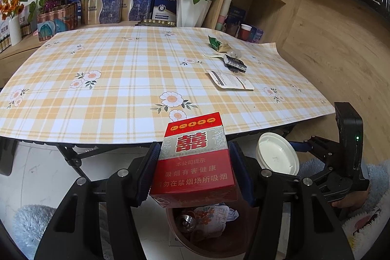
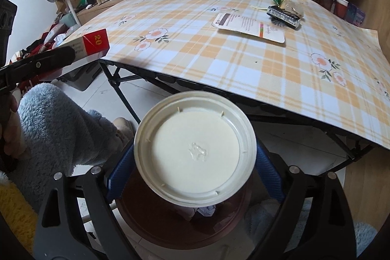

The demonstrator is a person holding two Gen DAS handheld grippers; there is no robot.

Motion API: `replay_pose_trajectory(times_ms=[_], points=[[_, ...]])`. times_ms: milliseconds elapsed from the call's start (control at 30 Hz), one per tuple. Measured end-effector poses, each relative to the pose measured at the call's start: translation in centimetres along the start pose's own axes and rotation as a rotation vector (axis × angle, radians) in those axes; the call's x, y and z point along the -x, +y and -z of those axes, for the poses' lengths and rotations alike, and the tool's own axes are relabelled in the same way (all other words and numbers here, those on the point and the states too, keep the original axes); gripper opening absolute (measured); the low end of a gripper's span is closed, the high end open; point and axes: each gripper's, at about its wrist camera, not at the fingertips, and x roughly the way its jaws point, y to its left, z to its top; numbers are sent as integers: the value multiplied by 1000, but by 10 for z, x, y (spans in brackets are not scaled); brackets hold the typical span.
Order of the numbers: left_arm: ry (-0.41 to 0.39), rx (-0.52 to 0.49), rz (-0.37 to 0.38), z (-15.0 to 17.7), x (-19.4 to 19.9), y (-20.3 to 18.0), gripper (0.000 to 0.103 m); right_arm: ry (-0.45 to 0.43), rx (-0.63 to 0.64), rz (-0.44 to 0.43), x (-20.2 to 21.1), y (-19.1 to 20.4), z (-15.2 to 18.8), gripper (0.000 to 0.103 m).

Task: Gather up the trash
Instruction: 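Open the right tool to drop the lid into the bin while the left tool drops the cigarette box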

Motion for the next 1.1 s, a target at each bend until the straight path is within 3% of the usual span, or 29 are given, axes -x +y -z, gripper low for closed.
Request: replay_pose_trajectory(times_ms=[367,600,800,1000,1033,1067,1100], points=[[34,-31,16,3,-9,-6,57,-98,-162,59,21,-33,-1,93],[136,-101,53,11,-31,-22,57,-149,-293,108,32,-60,2,94],[213,-151,79,19,-48,-34,57,-168,-334,137,39,-69,7,94],[236,-177,84,23,-52,-39,58,-162,-360,140,37,-75,8,94],[237,-178,86,23,-52,-39,65,-162,-358,139,37,-75,8,94],[234,-178,85,23,-51,-39,79,-162,-353,139,36,-74,8,94],[222,-176,79,22,-50,-39,85,-161,-350,140,36,-73,8,94]])
